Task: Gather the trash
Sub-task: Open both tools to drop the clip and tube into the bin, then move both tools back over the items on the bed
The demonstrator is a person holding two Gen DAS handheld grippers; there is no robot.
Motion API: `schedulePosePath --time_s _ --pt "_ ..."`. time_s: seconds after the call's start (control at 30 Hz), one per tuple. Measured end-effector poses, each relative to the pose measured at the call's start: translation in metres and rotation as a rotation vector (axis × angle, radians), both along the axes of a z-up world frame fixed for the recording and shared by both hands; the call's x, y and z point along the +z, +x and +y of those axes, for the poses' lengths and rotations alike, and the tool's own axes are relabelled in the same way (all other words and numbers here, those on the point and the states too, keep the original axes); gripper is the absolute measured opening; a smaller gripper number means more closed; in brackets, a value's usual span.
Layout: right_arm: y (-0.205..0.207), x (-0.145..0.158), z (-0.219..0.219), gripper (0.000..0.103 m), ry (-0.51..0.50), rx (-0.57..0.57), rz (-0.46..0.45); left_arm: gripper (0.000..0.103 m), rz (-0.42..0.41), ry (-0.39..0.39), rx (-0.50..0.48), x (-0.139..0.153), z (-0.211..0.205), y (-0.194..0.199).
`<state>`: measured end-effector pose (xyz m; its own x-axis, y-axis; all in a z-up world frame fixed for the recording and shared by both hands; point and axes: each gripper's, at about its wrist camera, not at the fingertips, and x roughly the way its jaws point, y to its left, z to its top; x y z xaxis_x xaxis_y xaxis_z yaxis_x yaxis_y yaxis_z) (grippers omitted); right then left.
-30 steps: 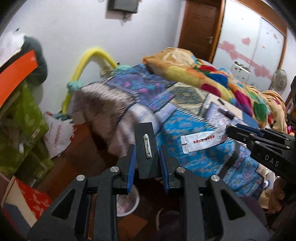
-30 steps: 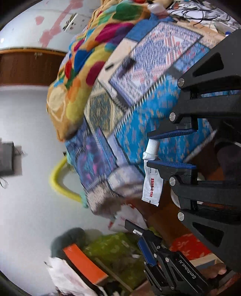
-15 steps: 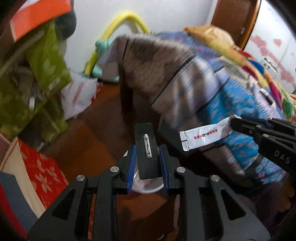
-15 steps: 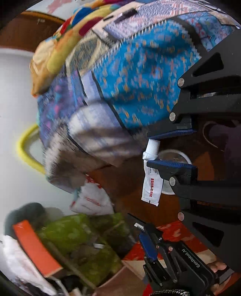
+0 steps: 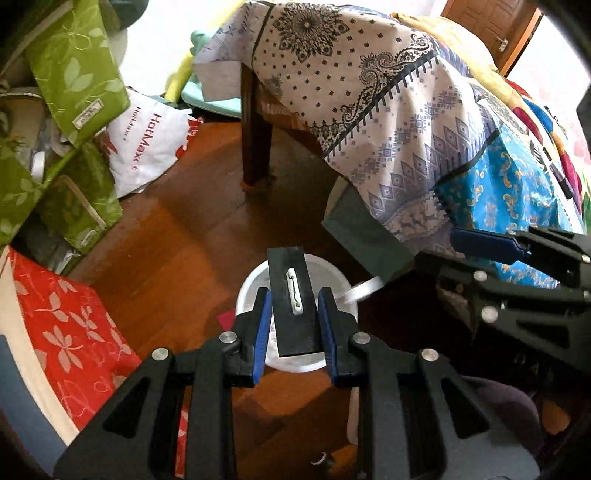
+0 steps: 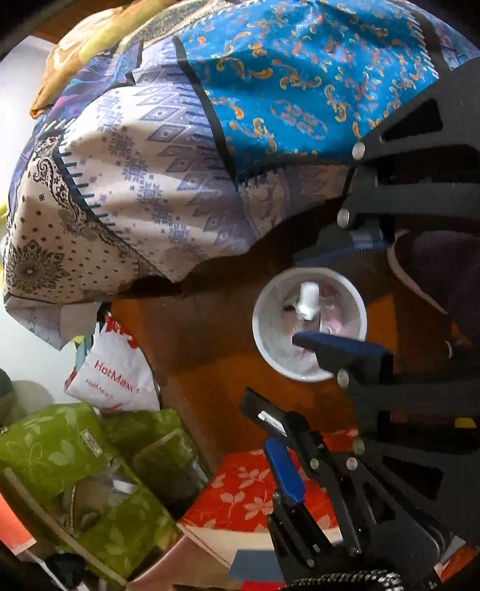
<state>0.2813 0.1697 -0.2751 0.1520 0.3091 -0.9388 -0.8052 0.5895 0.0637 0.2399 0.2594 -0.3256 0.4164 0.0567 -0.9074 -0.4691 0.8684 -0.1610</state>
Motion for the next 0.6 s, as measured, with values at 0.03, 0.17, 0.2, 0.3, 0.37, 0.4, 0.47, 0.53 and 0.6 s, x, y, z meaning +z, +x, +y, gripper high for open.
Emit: schedulePosePath --time_s 0.03,0.17,0.2,0.3,0.37,0.4,0.47,0.53,0.6 --pt "0.0 0.001 0.0 0.037 -0.002 0.0 -0.006 0.025 -0.003 -0.006 0.0 0.0 0.0 0.003" --pt "0.005 0.004 -0.007 0.037 0.001 -0.011 0.002 0.027 0.006 -0.024 -0.002 -0.002 -0.001 0.014" --pt "0.007 0.005 -0.01 0.037 0.002 -0.018 0.005 0.027 0.01 -0.024 -0.002 -0.003 0.0 0.015" --pt "0.011 0.008 -0.018 0.037 0.006 -0.031 0.016 0.027 0.018 -0.023 0.005 -0.002 -0.002 0.016" --pt "0.011 0.012 -0.022 0.037 0.01 -0.036 0.01 0.027 0.02 -0.022 0.006 0.001 -0.004 0.014" --pt "0.011 0.015 -0.025 0.037 0.015 -0.039 0.005 0.027 0.019 -0.022 0.007 0.004 -0.005 0.013" --pt "0.011 0.022 -0.03 0.037 0.024 -0.042 -0.002 0.027 0.004 -0.016 0.002 0.014 -0.009 0.009" --pt "0.011 0.028 -0.036 0.037 0.037 -0.045 -0.012 0.027 -0.014 0.005 -0.003 0.027 -0.014 0.006" --pt "0.011 0.038 -0.043 0.037 0.058 -0.052 -0.024 0.027 -0.032 0.025 -0.009 0.042 -0.019 0.003"
